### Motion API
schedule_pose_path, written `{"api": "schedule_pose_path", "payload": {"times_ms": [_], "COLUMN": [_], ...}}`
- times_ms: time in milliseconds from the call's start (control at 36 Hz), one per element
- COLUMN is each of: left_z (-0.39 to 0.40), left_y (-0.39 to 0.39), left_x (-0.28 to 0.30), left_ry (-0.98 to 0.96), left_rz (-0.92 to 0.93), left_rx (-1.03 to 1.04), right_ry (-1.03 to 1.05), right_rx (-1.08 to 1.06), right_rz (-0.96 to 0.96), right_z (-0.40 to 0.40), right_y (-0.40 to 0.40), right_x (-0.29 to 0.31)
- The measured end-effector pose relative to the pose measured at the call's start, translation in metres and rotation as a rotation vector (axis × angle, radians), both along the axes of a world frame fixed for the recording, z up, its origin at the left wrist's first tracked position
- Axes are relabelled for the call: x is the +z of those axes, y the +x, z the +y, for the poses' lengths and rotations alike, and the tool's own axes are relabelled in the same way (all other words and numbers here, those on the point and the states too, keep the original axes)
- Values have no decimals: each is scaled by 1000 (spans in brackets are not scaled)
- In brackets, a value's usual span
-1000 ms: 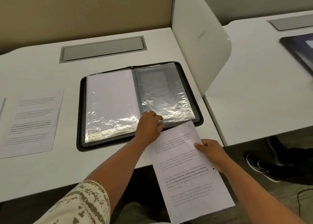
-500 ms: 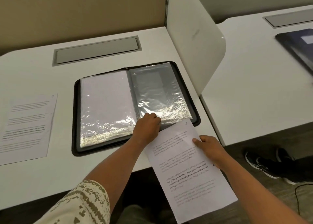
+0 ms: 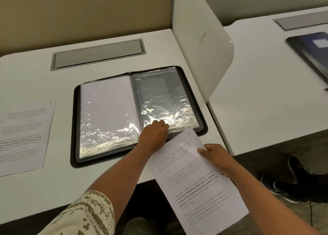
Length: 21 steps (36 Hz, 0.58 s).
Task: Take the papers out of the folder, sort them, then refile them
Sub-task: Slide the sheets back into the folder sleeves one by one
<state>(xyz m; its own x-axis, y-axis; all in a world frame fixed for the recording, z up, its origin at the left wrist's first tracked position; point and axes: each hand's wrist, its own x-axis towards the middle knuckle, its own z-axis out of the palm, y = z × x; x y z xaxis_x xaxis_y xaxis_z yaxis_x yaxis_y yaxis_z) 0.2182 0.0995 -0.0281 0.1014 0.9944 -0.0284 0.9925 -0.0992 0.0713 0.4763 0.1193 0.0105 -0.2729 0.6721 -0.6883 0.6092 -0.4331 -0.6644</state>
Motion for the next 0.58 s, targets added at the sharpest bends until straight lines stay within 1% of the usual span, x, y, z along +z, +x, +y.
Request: {"api": "schedule_pose_path", "payload": {"times_ms": [83,194,361,583], "left_z": [1,4,7,9], "left_y": [0,-9,-11,-5], "left_x": [-4,-2,5,0], "left_ry": [-47,-36,-6,38], "left_rz": [-10,-36,23,-58], "left_rx": [-14,-34,-102,-31], "right_ry": [-12,-12,-42,-71], "right_rx": [8,32,72,106], "right_rz": [12,1,22,24], "right_z": [2,5,10,19], "right_y": [-1,-2,-4,-18], "right_x": [1,2,4,0]}}
